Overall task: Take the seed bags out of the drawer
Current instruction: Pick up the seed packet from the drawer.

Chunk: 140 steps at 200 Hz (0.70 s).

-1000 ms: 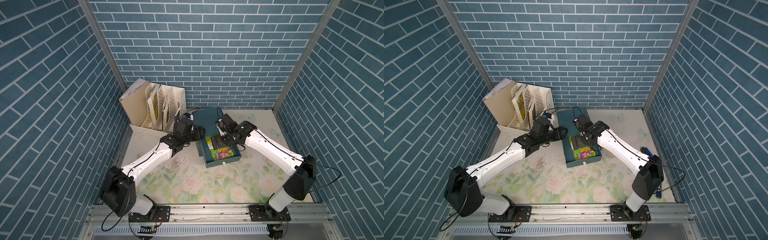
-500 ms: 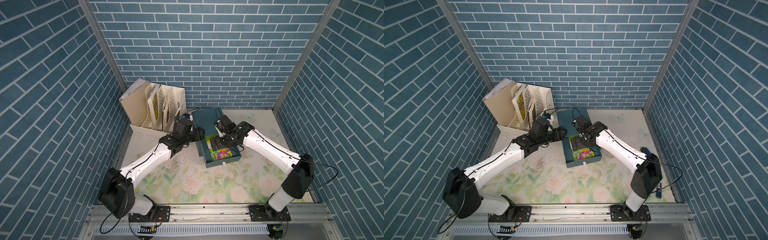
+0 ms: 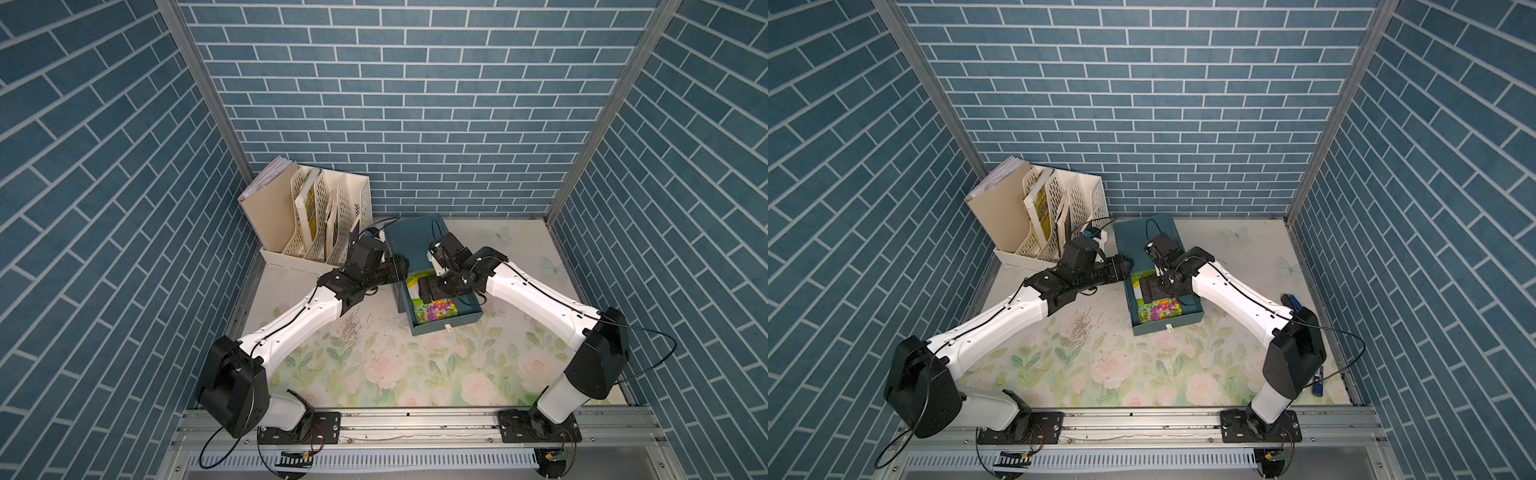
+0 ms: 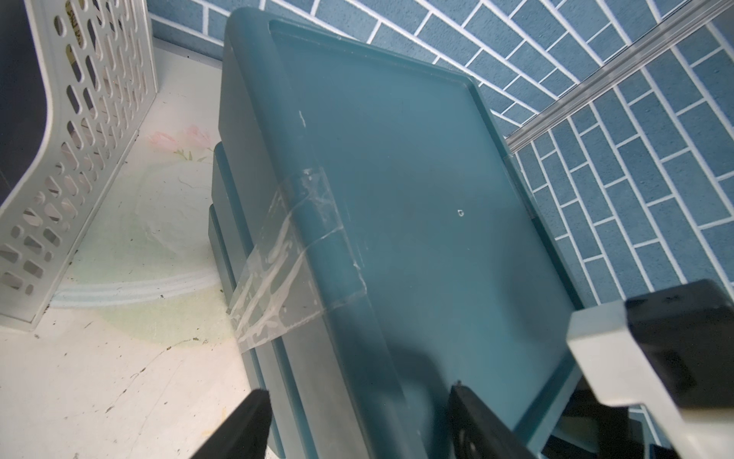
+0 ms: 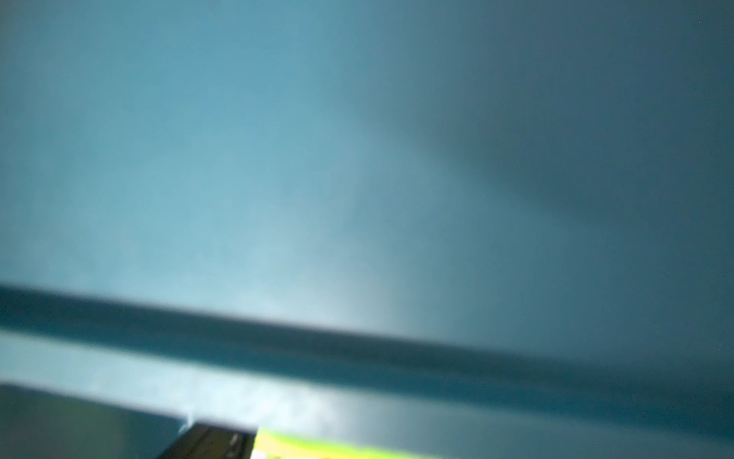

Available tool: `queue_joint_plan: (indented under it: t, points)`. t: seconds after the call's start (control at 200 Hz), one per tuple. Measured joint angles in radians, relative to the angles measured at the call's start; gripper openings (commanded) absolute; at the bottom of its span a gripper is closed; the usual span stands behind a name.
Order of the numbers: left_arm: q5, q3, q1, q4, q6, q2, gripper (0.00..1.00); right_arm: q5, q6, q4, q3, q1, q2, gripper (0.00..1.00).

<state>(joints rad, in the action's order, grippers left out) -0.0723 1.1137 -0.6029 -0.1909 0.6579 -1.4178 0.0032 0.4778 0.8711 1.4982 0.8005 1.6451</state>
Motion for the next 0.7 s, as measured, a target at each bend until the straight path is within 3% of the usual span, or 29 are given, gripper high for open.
queue_joint_plan:
  t: [0.32,0.465,0.7]
  points:
    - [0.001,0.0,0.0,-0.018,0.0,0.01,0.75,-0.031,0.023,-0.041,-0.031,0.0,-0.019,0.72]
    - [0.001,-0.002,0.0,-0.021,0.0,0.013,0.75,-0.039,0.03,-0.055,-0.048,0.0,-0.027,0.56]
    - [0.002,-0.01,0.0,-0.021,-0.001,0.022,0.75,-0.041,0.042,-0.069,-0.058,-0.002,-0.031,0.48]
